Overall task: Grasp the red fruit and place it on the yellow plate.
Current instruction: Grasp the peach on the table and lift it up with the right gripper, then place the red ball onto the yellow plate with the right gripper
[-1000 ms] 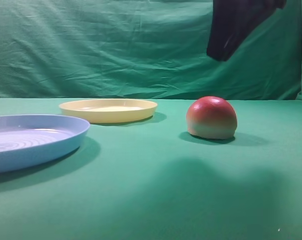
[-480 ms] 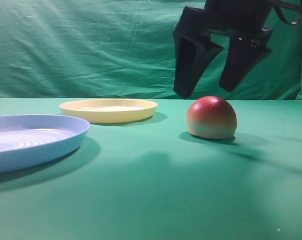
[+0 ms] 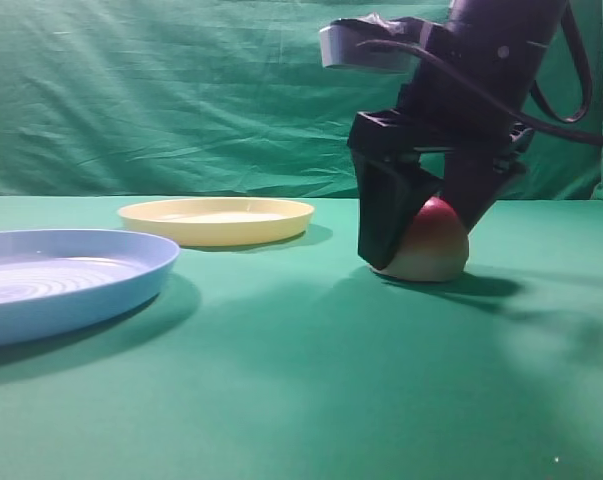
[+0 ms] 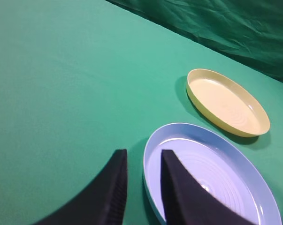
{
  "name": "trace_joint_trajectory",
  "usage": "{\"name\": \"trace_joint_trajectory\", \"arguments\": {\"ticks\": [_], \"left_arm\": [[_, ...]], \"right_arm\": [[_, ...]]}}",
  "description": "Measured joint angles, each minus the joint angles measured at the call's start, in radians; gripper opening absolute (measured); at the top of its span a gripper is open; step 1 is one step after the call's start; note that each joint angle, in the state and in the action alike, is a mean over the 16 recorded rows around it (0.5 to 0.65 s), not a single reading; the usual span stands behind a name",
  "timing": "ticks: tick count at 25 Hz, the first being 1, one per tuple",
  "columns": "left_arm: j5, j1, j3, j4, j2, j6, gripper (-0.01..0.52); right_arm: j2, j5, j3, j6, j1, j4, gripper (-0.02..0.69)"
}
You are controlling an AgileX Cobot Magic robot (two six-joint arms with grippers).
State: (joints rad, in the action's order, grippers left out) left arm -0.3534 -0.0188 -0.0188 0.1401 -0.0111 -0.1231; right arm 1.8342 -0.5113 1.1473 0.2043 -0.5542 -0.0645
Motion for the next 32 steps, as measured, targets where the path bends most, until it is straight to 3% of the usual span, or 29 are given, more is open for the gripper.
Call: {"name": "trace_joint_trajectory", "arguments": {"ticks": [5,12,15,27,29,32], "left_arm": [[0.000,0.000,0.000,0.000,0.000,0.000,0.157],[0.000,0.000,0.000,0.000,0.000,0.000,0.157],[0.000,0.000,0.000,0.000,0.000,0.000,0.157],[0.000,0.000,0.000,0.000,0.000,0.000,0.157],[0.000,0.000,0.000,0.000,0.000,0.000,0.157],[0.000,0.000,0.000,0.000,0.000,0.000,0.157]], "right_arm": [[0.013,0.016,0.120,0.000,-0.004,-0.021,0.207],[0.096,0.073,0.322,0.025,-0.024,-0.054,0.216],[0.152,0.101,0.394,0.043,-0.034,-0.062,0.260],[0.303,0.093,0.547,0.104,-0.052,-0.068,0.564],[0.292,0.068,0.563,0.106,-0.052,-0.069,0.572],[0.251,0.014,0.582,0.107,-0.052,-0.069,0.508]]}}
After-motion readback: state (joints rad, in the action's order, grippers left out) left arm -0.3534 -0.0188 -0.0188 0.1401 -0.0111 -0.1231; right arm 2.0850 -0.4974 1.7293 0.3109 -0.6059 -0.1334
